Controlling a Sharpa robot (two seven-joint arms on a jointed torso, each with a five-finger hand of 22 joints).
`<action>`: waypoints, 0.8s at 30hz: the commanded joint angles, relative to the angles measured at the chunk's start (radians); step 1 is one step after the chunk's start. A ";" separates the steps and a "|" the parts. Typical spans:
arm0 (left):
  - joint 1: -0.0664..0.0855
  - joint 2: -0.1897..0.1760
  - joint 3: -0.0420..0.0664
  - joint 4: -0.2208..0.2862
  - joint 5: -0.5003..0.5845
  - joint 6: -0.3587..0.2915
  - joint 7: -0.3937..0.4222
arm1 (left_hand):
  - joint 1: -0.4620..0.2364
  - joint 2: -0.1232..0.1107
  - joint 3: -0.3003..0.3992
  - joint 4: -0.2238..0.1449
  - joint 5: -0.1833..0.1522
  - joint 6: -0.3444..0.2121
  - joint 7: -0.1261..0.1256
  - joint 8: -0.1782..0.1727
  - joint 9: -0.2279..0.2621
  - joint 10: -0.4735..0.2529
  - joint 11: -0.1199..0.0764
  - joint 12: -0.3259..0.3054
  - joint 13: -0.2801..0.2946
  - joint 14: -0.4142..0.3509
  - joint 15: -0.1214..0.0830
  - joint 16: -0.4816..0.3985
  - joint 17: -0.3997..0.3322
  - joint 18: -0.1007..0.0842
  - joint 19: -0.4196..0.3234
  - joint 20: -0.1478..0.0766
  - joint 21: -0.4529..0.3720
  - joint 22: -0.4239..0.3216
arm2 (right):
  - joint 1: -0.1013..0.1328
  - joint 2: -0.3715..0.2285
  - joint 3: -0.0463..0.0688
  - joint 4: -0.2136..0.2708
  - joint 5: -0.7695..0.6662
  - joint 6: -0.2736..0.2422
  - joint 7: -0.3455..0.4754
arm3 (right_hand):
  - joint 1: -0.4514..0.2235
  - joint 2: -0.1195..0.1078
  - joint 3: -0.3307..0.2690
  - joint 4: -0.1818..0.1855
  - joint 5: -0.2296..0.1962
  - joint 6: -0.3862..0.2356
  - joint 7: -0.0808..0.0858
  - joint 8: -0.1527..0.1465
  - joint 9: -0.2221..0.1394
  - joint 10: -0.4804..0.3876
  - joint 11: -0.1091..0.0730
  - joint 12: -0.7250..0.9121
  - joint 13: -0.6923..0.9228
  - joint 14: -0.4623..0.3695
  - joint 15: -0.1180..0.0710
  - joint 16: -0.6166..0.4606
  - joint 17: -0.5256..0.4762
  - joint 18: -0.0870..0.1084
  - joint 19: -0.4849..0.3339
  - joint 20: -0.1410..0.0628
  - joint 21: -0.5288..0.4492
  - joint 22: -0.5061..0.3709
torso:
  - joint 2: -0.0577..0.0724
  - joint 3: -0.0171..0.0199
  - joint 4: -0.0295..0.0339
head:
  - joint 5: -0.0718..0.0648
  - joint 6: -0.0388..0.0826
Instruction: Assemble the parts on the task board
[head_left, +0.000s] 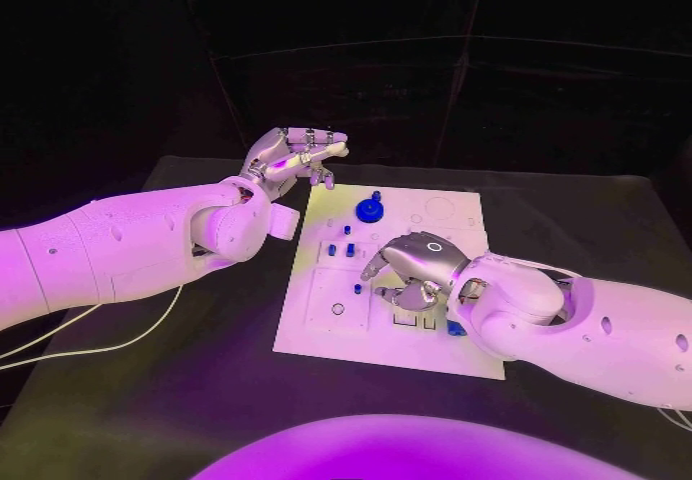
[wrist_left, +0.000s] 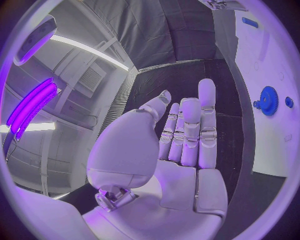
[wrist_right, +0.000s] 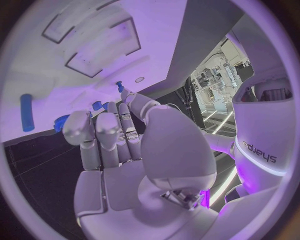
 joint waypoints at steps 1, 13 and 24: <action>0.001 0.001 0.001 0.000 0.003 0.014 0.008 | 0.006 0.005 -0.007 0.000 0.000 -0.002 0.006 0.004 -0.001 -0.007 -0.003 0.002 -0.001 -0.007 0.000 -0.004 0.000 0.013 -0.008 0.002 -0.003 -0.002 | 0.006 -0.037 0.026 0.025 0.048 -0.053 0.011 | -0.008 -0.006 -0.013 0.003 0.006 -0.012 -0.002 -0.003 -0.001 -0.009 0.000 0.008 0.001 -0.004 -0.002 -0.006 -0.003 0.018 -0.010 -0.001 -0.008 -0.003 | 0.000 -0.0011 0.0016 | -0.010 0.008; 0.001 0.003 0.001 0.000 0.003 0.016 0.007 | 0.006 0.005 -0.007 0.000 0.000 -0.002 0.006 0.004 -0.001 -0.007 -0.003 0.003 -0.001 -0.008 0.001 -0.005 -0.002 0.013 -0.008 0.002 -0.004 -0.002 | 0.043 -0.179 0.065 0.031 0.065 0.099 -0.102 | -0.013 -0.011 -0.141 0.026 0.015 -0.059 -0.023 -0.003 0.000 -0.067 -0.001 0.036 0.002 -0.016 -0.003 -0.048 -0.073 0.032 -0.051 -0.003 -0.071 -0.081 | 0.003 -0.0006 0.0001 | -0.034 0.030; 0.001 0.008 0.001 -0.003 0.003 0.018 0.007 | 0.007 0.005 -0.008 0.000 0.000 -0.002 0.006 0.004 -0.001 -0.007 -0.003 0.004 -0.001 -0.008 0.001 -0.005 -0.003 0.013 -0.008 0.002 -0.004 -0.003 | 0.047 -0.170 0.067 -0.009 0.037 0.148 -0.124 | 0.007 0.003 -0.167 0.028 0.018 -0.064 -0.024 -0.002 0.001 -0.079 -0.001 0.049 0.002 -0.016 -0.003 -0.057 -0.087 0.033 -0.053 -0.003 -0.083 -0.093 | 0.003 -0.0003 0.0039 | -0.039 0.032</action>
